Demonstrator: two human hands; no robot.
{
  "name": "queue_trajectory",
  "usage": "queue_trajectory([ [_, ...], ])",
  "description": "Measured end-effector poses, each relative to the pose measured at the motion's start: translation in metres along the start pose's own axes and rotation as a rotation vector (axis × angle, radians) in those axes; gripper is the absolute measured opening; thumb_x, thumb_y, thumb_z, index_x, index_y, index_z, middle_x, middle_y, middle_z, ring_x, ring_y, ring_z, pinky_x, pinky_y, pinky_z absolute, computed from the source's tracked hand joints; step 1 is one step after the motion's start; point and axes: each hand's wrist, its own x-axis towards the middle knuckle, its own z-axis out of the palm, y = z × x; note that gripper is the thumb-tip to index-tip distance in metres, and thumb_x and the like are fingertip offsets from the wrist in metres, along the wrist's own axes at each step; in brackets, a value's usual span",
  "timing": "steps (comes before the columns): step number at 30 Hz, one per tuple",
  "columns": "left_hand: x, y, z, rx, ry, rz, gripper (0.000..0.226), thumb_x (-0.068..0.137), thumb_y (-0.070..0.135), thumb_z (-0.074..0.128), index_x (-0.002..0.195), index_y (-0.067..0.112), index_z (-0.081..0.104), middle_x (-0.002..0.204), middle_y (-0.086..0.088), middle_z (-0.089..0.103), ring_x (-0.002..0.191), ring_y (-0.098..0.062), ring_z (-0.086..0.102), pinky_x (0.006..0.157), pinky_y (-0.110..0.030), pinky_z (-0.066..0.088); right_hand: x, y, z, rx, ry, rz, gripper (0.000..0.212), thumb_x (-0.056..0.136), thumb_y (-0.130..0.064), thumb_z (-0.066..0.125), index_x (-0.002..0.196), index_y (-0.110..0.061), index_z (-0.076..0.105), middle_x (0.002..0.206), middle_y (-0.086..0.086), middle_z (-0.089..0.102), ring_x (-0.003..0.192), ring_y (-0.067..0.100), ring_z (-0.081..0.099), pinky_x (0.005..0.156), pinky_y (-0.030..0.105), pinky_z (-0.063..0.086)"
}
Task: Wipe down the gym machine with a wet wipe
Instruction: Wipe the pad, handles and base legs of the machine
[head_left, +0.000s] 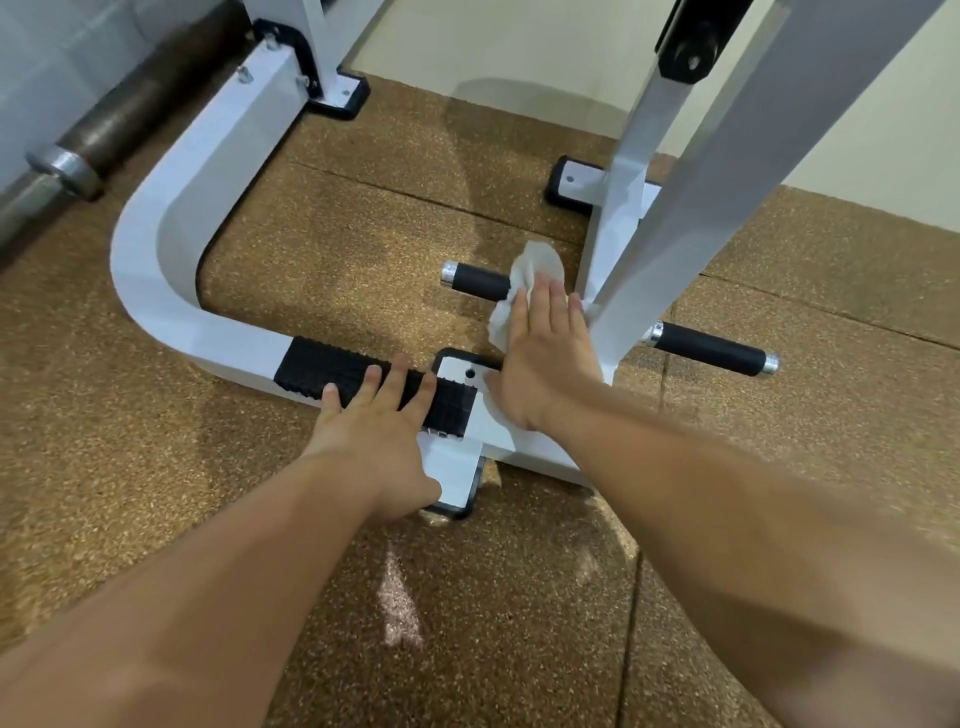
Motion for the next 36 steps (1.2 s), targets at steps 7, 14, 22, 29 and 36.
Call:
queue_trajectory([
  [7,0.001,0.002,-0.004,-0.007,-0.031,-0.014,0.108,0.089,0.052,0.056,0.158,0.034,-0.025,0.164,0.002,-0.036,0.156,-0.026,-0.021,0.124,-0.060,-0.004,0.047,-0.014,-0.027,0.004,0.049,-0.244,0.090,0.102,-0.031,0.042,0.159,-0.005,-0.021,0.169,0.018,-0.023,0.156,0.036,-0.020,0.128,0.050,-0.008],
  [14,0.001,0.005,0.000,0.020,-0.025,-0.026,0.111,0.088,0.053,0.057,0.157,0.030,-0.029,0.163,-0.002,-0.038,0.155,-0.030,-0.024,0.124,-0.060,-0.006,0.013,0.005,0.001,0.006,0.073,-0.037,0.110,0.098,-0.060,0.046,0.156,0.002,-0.023,0.165,0.029,-0.024,0.154,0.046,-0.019,0.127,0.054,-0.007],
  [22,0.001,0.004,0.004,0.028,0.007,-0.029,0.112,0.088,0.055,0.057,0.157,0.031,-0.027,0.164,-0.002,-0.037,0.155,-0.029,-0.023,0.124,-0.061,-0.005,0.046,-0.015,-0.023,-0.030,0.026,-0.205,0.100,0.098,-0.034,0.050,0.157,-0.003,-0.024,0.165,0.024,-0.028,0.154,0.043,-0.023,0.125,0.056,-0.012],
  [29,-0.003,0.004,0.007,0.032,0.036,-0.031,0.112,0.088,0.051,0.057,0.156,0.032,-0.030,0.163,-0.001,-0.037,0.155,-0.027,-0.024,0.124,-0.062,-0.005,0.014,0.012,-0.014,0.026,0.003,-0.170,0.089,0.101,-0.028,0.041,0.157,-0.001,-0.023,0.165,0.021,-0.029,0.154,0.037,-0.025,0.128,0.051,-0.006],
  [36,-0.004,0.007,-0.009,0.036,-0.029,-0.048,0.105,0.091,0.054,0.056,0.160,0.032,-0.021,0.167,0.000,-0.029,0.157,-0.027,-0.017,0.124,-0.063,0.001,-0.057,0.040,-0.004,0.229,0.087,-0.352,0.070,0.107,-0.039,0.033,0.161,0.000,0.012,0.167,0.019,0.021,0.153,0.030,0.021,0.124,0.039,0.019],
])
